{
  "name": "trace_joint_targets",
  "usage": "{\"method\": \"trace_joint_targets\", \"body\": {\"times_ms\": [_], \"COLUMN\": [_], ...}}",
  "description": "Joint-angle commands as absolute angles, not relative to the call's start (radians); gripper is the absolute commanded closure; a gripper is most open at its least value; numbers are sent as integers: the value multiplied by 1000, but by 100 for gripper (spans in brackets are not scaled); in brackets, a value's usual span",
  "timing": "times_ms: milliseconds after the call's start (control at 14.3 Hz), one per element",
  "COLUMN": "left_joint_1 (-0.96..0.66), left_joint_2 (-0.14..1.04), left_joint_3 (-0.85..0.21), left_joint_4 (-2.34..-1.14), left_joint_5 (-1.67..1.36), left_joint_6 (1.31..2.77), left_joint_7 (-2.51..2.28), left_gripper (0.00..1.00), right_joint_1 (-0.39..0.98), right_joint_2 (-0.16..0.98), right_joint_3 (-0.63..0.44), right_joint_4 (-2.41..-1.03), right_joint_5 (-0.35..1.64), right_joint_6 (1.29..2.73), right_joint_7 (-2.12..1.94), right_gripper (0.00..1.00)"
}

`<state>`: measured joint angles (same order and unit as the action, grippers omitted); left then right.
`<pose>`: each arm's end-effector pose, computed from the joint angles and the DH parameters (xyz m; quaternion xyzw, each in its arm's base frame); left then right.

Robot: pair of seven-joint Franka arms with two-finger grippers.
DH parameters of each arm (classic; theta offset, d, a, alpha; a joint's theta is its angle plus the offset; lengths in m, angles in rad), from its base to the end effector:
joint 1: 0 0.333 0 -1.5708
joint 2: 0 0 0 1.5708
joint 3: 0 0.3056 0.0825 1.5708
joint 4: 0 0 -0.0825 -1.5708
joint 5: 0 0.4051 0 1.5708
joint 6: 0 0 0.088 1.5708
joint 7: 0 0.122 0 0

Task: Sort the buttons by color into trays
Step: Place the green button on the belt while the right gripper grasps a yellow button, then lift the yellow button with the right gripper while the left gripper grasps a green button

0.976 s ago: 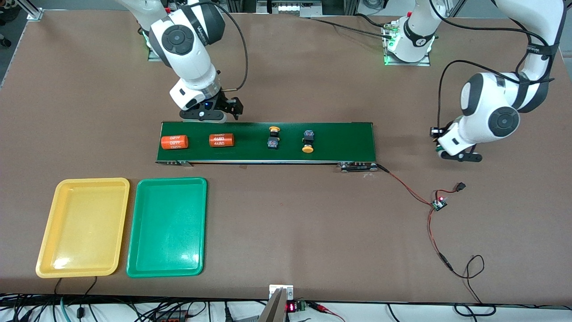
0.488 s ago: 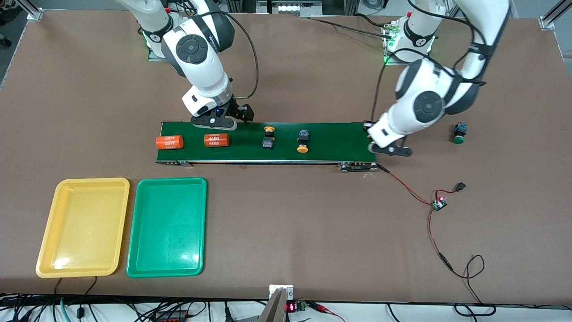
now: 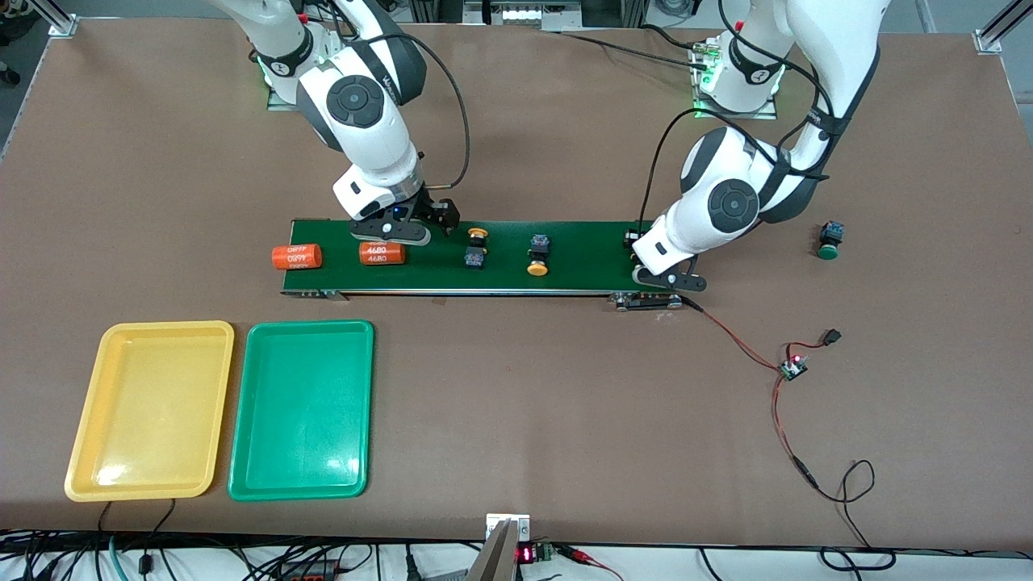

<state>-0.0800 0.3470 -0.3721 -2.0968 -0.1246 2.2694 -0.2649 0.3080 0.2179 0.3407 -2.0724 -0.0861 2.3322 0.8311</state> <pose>0.5128 -0.2577 0.2138 0.9903 -0.0439 -0.1100 0.0729 0.4801 0.3586 0.2977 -0.9974 0.0670 -0.0180 0.0219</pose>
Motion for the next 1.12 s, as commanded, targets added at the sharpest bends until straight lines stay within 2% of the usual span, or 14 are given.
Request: {"method": "trace_joint_targets", "body": {"times_ms": [0, 209, 279, 488, 697, 1045], "left_joint_1": [-54, -8, 12, 31, 58, 78], "left_joint_2": [269, 187, 167, 155, 161, 204], "left_joint_3": [-373, -367, -359, -255, -175, 27], "left_joint_4": [-2083, -2082, -2082, -2091, -2114, -2137], "left_joint_5": [-147, -146, -129, 15, 90, 160], "left_joint_6": [2169, 2041, 1987, 1889, 1887, 1931], "left_joint_7": [-285, -284, -281, -272, -232, 44], "left_gripper": [0, 0, 0, 0, 0, 0], "right_joint_1": [316, 322, 337, 360, 362, 364], "right_joint_2": [244, 291, 307, 354, 362, 416], "right_joint_3": [336, 336, 336, 336, 334, 319], "right_joint_4": [-2045, -2005, -1996, -1965, -1960, -1936], "right_joint_5": [-109, -121, -183, -256, -256, -265], "right_joint_6": [2335, 2341, 2345, 2345, 2349, 2394], "right_joint_7": [871, 920, 916, 910, 910, 910], "right_gripper": [0, 0, 0, 0, 0, 0]}}
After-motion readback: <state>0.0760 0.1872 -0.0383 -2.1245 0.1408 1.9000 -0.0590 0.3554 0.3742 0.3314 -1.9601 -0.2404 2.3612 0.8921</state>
